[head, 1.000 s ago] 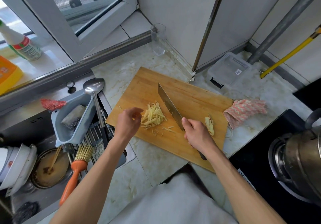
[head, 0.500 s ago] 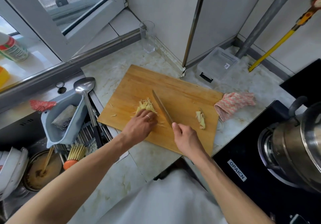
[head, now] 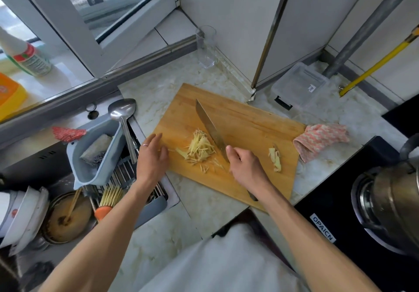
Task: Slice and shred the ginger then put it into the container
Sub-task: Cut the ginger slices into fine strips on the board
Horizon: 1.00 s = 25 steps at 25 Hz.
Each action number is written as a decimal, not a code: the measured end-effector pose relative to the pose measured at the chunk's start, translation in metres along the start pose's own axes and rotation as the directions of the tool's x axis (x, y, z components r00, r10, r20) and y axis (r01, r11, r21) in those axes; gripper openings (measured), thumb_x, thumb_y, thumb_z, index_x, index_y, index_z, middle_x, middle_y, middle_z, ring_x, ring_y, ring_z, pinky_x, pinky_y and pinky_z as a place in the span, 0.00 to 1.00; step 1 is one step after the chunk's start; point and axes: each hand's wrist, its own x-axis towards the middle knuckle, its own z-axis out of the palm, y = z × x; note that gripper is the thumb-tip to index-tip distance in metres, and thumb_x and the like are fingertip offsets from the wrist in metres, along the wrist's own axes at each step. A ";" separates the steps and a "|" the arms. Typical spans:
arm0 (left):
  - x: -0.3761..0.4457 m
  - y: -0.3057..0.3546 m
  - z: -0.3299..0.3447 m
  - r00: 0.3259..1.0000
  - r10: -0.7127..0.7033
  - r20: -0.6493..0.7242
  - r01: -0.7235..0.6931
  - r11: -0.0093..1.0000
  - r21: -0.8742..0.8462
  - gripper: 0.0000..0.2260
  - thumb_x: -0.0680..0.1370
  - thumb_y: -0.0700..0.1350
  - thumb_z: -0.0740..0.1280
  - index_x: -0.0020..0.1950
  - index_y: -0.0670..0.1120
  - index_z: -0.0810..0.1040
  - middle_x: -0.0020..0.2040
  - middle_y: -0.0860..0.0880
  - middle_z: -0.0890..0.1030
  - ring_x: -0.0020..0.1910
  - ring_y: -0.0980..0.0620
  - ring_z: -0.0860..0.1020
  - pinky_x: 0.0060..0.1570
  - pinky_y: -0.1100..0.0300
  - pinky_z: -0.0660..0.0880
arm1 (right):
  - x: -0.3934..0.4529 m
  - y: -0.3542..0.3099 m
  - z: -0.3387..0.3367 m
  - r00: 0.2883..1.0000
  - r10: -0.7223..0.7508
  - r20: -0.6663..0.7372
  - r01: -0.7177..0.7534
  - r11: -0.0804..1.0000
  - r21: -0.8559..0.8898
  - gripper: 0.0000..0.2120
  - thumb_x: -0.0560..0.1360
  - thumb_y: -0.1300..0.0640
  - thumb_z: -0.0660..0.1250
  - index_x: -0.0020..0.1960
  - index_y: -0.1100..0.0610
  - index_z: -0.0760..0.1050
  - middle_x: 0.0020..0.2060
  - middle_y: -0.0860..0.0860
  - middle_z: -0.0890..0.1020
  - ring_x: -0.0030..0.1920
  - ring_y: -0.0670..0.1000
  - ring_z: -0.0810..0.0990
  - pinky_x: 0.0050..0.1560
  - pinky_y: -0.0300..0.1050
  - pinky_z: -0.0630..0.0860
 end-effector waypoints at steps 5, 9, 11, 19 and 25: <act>-0.015 0.042 0.024 0.997 0.021 0.077 -0.011 0.991 -0.133 0.17 0.82 0.39 0.58 0.70 0.39 0.72 0.61 0.43 0.78 0.61 0.46 0.75 0.64 0.47 0.72 | 0.005 -0.020 0.014 0.999 0.015 0.044 -0.019 0.996 0.090 0.25 0.84 0.44 0.55 0.39 0.62 0.70 0.27 0.49 0.75 0.24 0.42 0.70 0.32 0.45 0.69; -0.042 0.058 0.029 0.994 0.094 0.058 -0.072 0.951 -0.300 0.15 0.82 0.37 0.59 0.67 0.41 0.77 0.60 0.49 0.80 0.58 0.53 0.77 0.60 0.56 0.74 | 0.003 -0.018 0.003 0.996 0.077 0.052 -0.082 0.991 0.107 0.25 0.84 0.44 0.54 0.42 0.64 0.71 0.28 0.49 0.75 0.24 0.46 0.69 0.29 0.44 0.69; -0.034 0.057 0.024 1.000 0.019 -0.015 -0.023 0.938 -0.347 0.17 0.80 0.34 0.60 0.66 0.43 0.79 0.64 0.49 0.79 0.63 0.54 0.76 0.65 0.57 0.72 | 0.001 -0.012 -0.005 0.992 0.114 0.055 -0.120 0.986 0.114 0.26 0.84 0.43 0.54 0.49 0.67 0.73 0.30 0.51 0.75 0.26 0.48 0.70 0.28 0.43 0.68; -0.018 0.075 0.008 0.973 0.225 0.059 -0.206 0.952 -0.227 0.23 0.75 0.27 0.57 0.63 0.43 0.80 0.62 0.47 0.81 0.60 0.54 0.77 0.61 0.62 0.74 | -0.011 -0.003 -0.025 0.951 0.258 0.169 -0.308 0.819 0.484 0.18 0.85 0.44 0.55 0.46 0.57 0.72 0.30 0.53 0.75 0.24 0.51 0.67 0.27 0.42 0.65; -0.023 0.079 0.021 0.773 0.608 0.183 -0.631 0.766 0.120 0.27 0.70 0.29 0.62 0.69 0.43 0.77 0.68 0.45 0.77 0.65 0.42 0.77 0.59 0.49 0.77 | -0.008 -0.017 -0.025 0.907 0.303 0.293 -0.420 0.581 0.698 0.17 0.84 0.44 0.58 0.45 0.58 0.67 0.28 0.54 0.73 0.24 0.51 0.66 0.25 0.40 0.64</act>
